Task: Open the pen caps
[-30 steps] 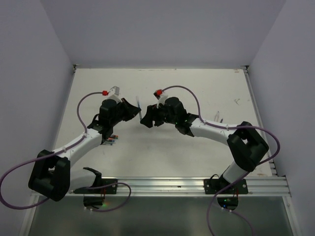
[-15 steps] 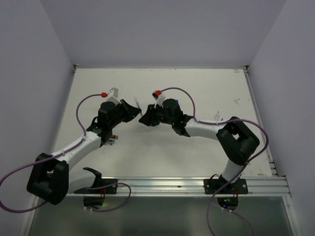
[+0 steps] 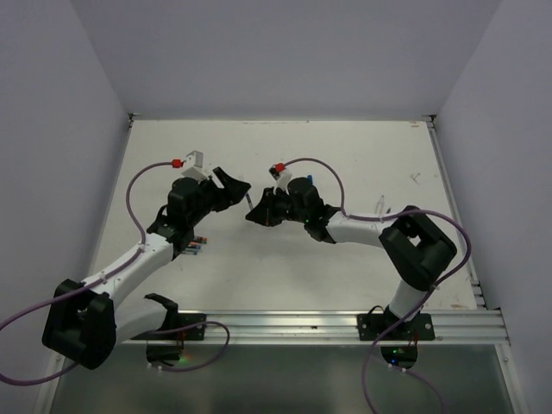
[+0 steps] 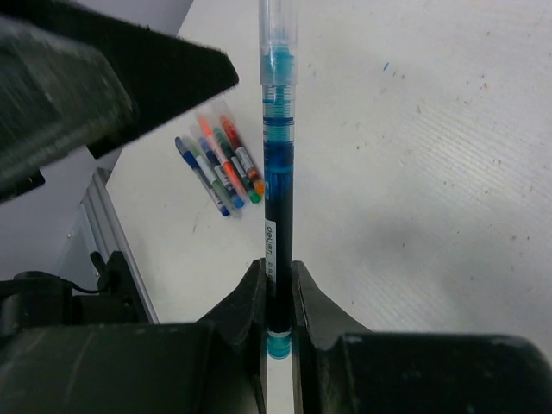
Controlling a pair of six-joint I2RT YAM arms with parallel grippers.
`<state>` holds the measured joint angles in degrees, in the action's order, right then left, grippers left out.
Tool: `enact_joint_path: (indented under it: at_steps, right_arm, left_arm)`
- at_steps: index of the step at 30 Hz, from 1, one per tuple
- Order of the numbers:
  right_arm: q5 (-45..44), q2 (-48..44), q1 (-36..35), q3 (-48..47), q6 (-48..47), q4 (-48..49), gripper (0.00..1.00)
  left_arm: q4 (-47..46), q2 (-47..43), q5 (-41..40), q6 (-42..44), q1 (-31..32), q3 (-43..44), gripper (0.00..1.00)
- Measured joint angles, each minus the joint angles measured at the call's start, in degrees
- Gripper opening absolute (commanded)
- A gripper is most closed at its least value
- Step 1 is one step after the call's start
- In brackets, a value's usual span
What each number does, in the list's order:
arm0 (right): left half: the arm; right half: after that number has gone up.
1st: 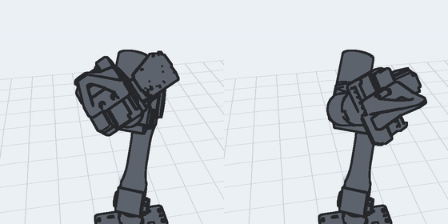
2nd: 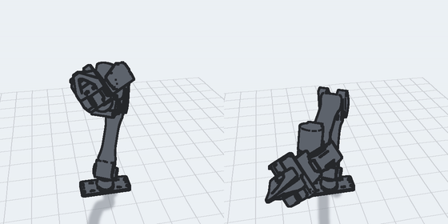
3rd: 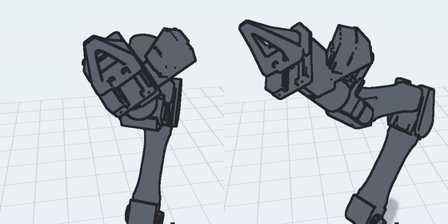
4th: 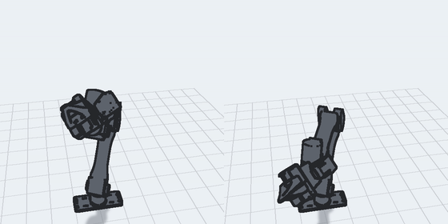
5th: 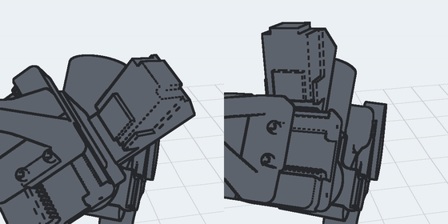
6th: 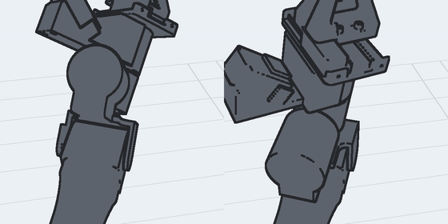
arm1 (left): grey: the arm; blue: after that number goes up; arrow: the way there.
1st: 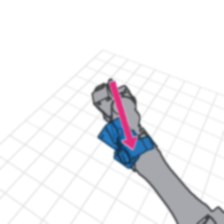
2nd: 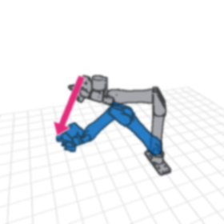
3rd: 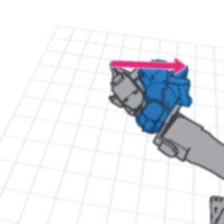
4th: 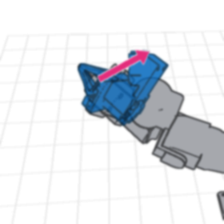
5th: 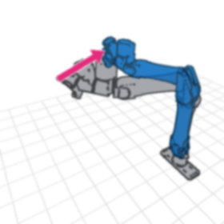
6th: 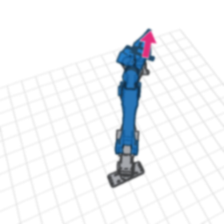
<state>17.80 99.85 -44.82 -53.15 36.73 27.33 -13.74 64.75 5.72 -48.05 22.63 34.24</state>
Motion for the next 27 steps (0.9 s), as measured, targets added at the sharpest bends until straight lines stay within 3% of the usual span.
enact_joint_path:
  at_steps: [14, 22, 25, 26, 27]
  right_arm:
    - [9.7, -4.6, 1.2, 3.0, 6.0, 2.7, 0.00]
    - [12.2, -4.5, 1.3, 3.7, 8.6, 6.1, 0.00]
    - [12.4, -4.5, 1.3, 3.8, 9.1, 6.4, 0.00]
    - [12.4, -4.4, 1.3, 3.8, 9.2, 6.4, 0.00]
    - [12.4, -4.3, 1.3, 3.8, 9.3, 6.4, 0.00]
  left_arm:
    - [-2.2, 1.5, 5.4, 4.2, -3.7, 2.0, 0.62]
    - [-4.1, 3.0, 7.9, 4.2, -3.8, 2.0, 0.47]
    - [-5.0, 3.4, 8.9, 4.0, -3.8, 2.0, 0.32]
    - [-5.4, 3.5, 9.4, 3.9, -3.8, 2.0, 0.14]
    - [-5.5, 3.6, 9.8, 3.5, -3.7, 2.1, 0.02]
